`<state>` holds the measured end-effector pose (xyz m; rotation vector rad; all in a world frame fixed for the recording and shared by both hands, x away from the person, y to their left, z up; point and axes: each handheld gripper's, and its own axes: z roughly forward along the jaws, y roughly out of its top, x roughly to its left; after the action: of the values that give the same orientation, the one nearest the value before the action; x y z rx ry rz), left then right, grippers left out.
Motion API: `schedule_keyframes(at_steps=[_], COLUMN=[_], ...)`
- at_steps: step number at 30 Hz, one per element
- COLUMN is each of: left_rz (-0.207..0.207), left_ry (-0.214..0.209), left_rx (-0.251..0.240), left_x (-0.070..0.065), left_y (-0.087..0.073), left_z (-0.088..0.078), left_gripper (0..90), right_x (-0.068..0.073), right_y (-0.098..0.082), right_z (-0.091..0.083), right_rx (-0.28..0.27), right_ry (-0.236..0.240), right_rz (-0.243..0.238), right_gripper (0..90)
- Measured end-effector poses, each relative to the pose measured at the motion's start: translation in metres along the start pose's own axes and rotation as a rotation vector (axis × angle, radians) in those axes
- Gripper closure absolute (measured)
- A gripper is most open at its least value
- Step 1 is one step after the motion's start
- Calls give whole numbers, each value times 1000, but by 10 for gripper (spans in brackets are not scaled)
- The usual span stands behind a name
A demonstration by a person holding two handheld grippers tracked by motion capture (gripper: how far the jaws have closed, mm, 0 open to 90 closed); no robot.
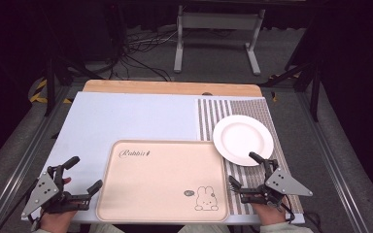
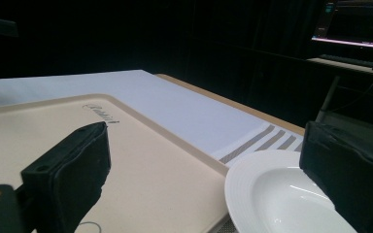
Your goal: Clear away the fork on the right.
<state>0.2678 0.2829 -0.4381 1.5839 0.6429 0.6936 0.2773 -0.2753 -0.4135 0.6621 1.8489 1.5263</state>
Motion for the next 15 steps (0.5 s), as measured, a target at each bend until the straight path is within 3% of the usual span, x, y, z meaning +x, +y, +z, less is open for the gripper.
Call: schedule_keyframes(at_steps=[15], left_rz=[-2], left_ry=[-11], left_rx=[0], left_x=[1], left_y=[2], left_z=[5], left_gripper=[2], right_x=[2], right_y=[0], right_z=[-7], right_rx=[4], right_ry=[-4], right_rz=[-6], right_gripper=[48])
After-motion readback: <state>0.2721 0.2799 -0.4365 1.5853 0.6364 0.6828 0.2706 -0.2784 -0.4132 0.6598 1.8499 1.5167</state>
